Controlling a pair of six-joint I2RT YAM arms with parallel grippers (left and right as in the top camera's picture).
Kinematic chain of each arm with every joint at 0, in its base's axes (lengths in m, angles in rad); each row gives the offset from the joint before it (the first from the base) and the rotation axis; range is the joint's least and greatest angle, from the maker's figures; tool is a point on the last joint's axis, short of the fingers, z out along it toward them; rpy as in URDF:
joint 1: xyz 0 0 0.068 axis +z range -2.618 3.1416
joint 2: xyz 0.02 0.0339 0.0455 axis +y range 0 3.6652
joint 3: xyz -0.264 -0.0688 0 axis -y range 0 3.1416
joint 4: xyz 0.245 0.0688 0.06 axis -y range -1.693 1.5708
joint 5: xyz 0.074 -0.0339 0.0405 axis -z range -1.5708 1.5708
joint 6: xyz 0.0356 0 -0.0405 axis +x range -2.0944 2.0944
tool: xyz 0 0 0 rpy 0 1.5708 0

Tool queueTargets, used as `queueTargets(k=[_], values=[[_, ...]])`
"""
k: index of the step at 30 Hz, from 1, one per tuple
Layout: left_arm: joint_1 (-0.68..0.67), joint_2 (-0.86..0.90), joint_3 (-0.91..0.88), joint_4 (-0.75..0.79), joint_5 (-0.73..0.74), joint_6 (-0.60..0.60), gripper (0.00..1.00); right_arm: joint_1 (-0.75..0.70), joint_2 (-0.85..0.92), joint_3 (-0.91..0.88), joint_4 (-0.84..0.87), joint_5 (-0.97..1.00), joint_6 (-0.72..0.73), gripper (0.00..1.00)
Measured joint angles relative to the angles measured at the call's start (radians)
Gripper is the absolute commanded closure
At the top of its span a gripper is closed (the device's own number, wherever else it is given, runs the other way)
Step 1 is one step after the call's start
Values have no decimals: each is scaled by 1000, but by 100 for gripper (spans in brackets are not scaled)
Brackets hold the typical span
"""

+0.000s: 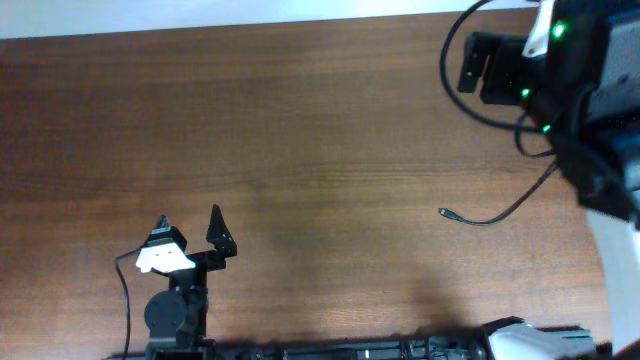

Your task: Untangle cables

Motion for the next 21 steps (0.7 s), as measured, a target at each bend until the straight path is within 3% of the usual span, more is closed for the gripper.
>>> queueTargets(k=[4,10,21], values=[[0,0,0,0,0,0,1,0,-135,-315,174,13,0,1],[0,-1,0,0,1,0,1,0,-392,-886,619,37,-1,1],[0,-1,0,-1,4,0,1,0,-642,-1458,1189,45,-1,1]])
